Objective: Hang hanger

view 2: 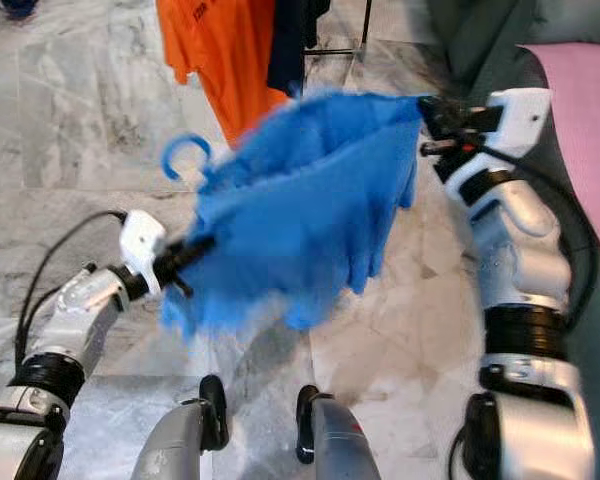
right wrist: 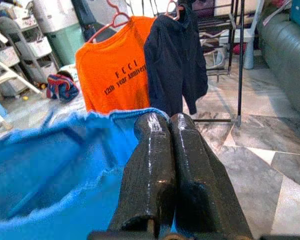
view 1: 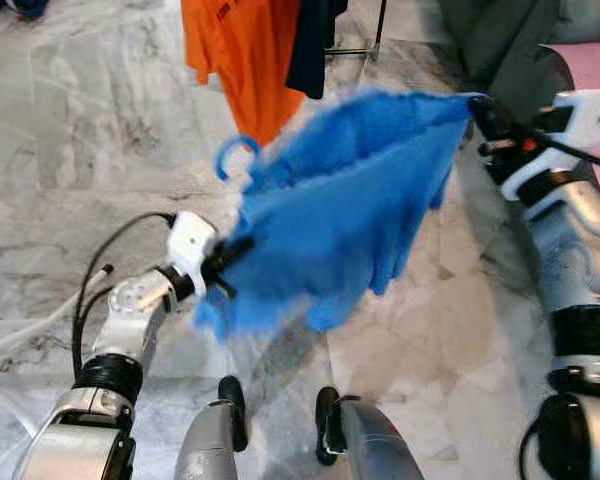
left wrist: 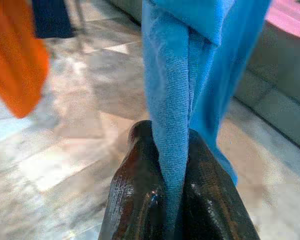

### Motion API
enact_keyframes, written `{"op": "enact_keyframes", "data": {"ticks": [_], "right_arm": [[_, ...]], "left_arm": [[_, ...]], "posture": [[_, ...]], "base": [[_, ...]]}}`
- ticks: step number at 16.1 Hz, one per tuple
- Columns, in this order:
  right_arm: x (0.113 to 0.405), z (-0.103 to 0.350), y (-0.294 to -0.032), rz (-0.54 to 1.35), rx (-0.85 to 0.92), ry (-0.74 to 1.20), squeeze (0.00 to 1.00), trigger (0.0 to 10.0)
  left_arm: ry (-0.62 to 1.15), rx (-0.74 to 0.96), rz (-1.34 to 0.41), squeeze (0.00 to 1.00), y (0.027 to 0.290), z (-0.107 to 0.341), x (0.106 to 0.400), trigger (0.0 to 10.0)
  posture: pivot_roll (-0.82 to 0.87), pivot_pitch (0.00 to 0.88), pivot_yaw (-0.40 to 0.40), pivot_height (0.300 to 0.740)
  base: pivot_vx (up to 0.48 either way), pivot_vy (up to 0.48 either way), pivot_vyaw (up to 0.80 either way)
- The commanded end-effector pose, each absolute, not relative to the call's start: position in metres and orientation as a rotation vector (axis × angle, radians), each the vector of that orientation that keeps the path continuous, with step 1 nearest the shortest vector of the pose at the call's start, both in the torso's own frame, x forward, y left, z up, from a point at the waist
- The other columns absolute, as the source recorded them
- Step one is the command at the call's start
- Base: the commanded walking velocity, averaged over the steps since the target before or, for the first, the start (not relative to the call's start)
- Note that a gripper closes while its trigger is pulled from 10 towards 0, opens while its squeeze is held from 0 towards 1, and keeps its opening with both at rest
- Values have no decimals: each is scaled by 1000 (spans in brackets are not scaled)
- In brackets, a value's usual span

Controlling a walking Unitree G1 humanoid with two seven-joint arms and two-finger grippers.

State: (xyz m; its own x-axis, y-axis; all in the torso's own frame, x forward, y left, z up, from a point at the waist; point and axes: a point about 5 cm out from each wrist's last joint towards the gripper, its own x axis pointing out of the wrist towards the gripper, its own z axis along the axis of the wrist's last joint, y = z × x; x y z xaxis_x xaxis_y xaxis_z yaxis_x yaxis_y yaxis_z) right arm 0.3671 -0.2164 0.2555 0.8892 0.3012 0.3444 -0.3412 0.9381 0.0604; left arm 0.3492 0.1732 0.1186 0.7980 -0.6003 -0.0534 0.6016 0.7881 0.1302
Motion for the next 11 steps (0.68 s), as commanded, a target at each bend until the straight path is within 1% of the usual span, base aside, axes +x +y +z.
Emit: {"op": "enact_keyframes", "data": {"ticks": [1, 4, 6, 8, 10, 11], "right_arm": [[364, 255, -211, 339, 107, -361, 0, 0], [362, 253, -203, 340, 89, -360, 0, 0], [363, 262, -205, 320, 104, -397, 0, 0], [364, 266, -198, 346, 128, -408, 0, 0], [357, 264, -167, 503, 145, -398, 0, 0], [357, 264, -167, 503, 145, -398, 0, 0]], "left_arm": [[40, 134, -592, 0, 184, 110, 346, 0], [30, 135, -589, 0, 182, 110, 349, 0], [28, 187, -634, 0, 179, 110, 348, 0], [30, 194, -632, 0, 177, 108, 348, 0], [31, 214, -649, 0, 167, 105, 348, 0], [31, 214, -649, 0, 167, 105, 348, 0]], "posture": [[-12, 349, -46, 740], [-9, 343, -46, 740], [-11, 340, -49, 740], [-12, 338, -50, 740], [-11, 334, -53, 740], [-11, 334, -53, 740]], "base": [[0, 0, 0], [0, 0, 0], [0, 0, 0], [0, 0, 0], [0, 0, 0], [0, 0, 0]]}}
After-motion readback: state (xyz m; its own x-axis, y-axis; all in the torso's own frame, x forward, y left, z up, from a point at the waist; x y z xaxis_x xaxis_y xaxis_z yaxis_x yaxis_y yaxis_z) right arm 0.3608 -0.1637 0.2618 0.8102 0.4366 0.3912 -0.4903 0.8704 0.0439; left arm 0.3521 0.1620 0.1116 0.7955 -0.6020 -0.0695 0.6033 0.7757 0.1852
